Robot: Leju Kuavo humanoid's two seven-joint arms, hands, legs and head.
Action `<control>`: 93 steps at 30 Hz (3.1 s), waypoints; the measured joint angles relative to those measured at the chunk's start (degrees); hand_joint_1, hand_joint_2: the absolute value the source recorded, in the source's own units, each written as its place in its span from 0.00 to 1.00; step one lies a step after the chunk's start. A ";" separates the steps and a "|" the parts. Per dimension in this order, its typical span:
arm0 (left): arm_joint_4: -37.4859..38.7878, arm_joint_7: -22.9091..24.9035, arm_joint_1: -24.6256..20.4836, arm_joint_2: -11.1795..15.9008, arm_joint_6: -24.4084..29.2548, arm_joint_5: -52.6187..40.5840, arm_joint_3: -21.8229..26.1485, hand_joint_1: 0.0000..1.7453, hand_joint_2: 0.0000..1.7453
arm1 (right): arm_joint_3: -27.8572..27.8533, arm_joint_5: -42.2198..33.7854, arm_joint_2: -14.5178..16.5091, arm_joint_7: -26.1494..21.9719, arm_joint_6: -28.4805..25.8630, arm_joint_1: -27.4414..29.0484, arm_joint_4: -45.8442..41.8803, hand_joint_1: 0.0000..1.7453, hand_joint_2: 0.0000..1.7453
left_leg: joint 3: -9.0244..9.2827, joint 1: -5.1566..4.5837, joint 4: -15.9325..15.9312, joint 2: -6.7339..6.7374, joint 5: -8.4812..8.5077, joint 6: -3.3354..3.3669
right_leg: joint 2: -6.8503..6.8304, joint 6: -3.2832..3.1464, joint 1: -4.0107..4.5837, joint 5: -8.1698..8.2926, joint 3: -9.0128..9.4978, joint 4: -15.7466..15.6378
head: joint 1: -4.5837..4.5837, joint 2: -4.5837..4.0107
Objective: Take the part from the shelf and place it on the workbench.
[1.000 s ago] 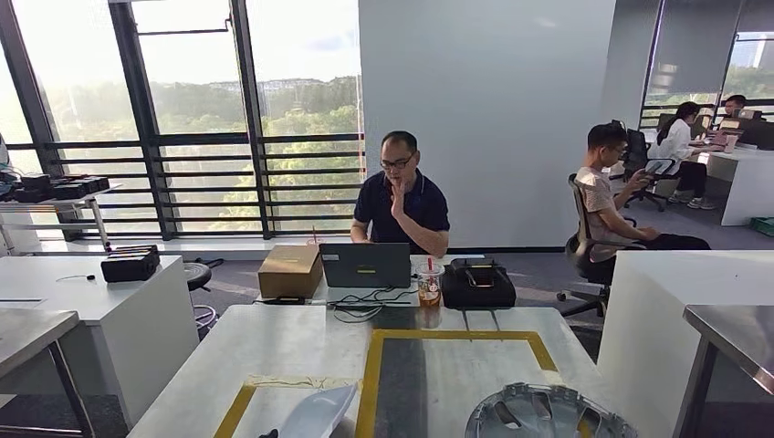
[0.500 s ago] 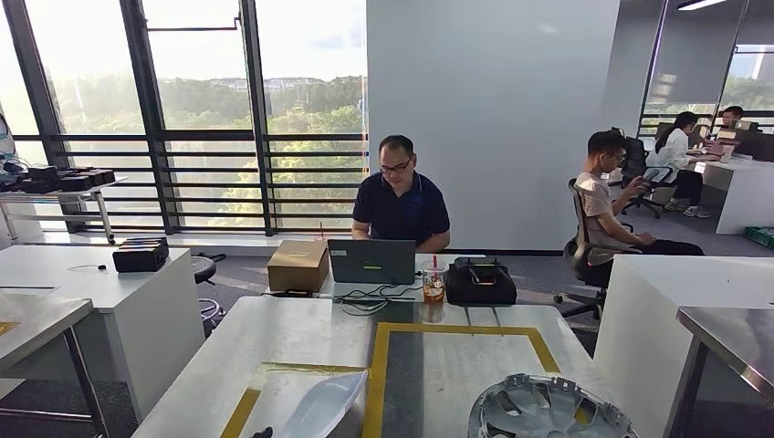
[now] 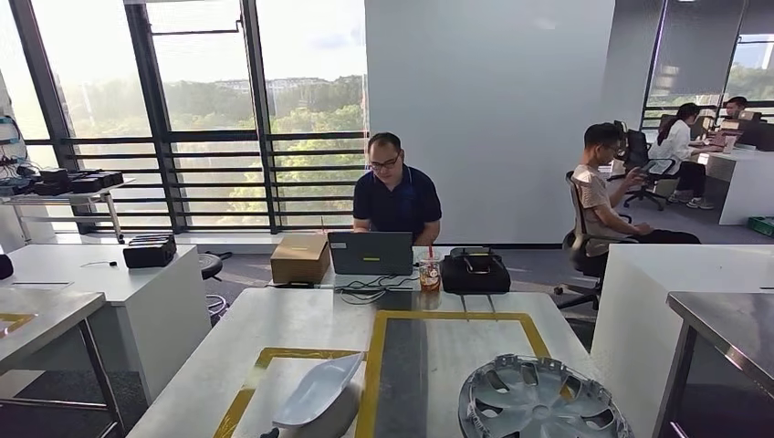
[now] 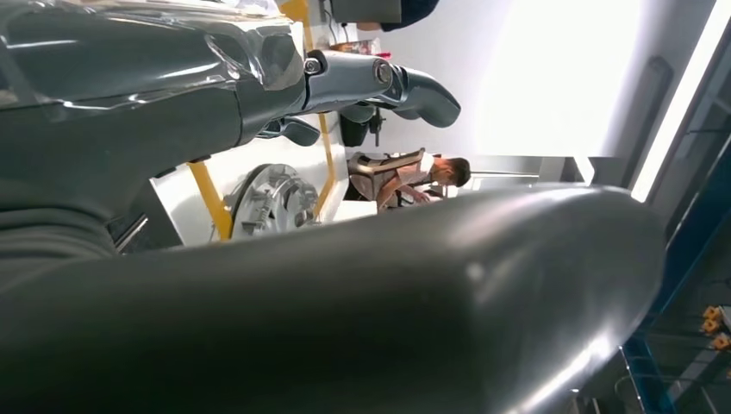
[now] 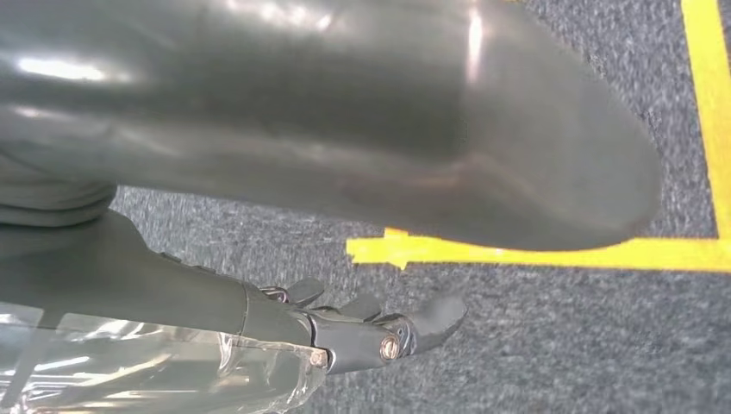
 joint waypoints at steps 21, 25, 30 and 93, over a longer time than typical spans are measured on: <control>-0.66 -0.21 0.77 0.39 -0.09 -0.33 0.35 0.00 0.00 | 0.61 0.00 -0.05 -0.02 0.00 0.06 -0.04 0.00 0.00 | 4.21 -0.63 -4.53 0.25 0.90 2.89 | -0.29 2.12 0.41 -4.43 -8.20 15.82 | 0.35 -0.01; -0.74 -0.21 0.75 0.38 -0.11 -0.38 0.36 0.00 0.00 | 0.63 -0.03 -0.21 -0.11 -0.08 -0.13 -0.04 0.00 0.00 | 2.23 -0.76 -3.00 0.29 1.71 2.08 | -0.29 2.29 0.53 -1.25 1.06 1.14 | 0.33 0.00; -0.81 -0.16 0.68 0.44 0.11 -0.49 0.37 0.00 0.00 | 0.75 -0.10 -0.14 -0.32 -0.15 -0.22 -0.05 0.00 0.00 | 0.79 -0.57 -1.16 -0.01 0.90 0.44 | -0.33 -0.09 0.41 -0.07 0.47 -0.19 | 0.20 -0.01; 74.20 12.77 5.42 -6.51 9.41 3.96 8.47 0.00 0.00 | 6.07 -9.23 -2.79 0.28 -6.27 1.42 -8.01 0.00 0.00 | -0.42 -0.12 2.40 -0.20 -2.83 -0.17 | -0.61 -1.19 0.63 0.60 0.90 -1.54 | -0.08 -0.04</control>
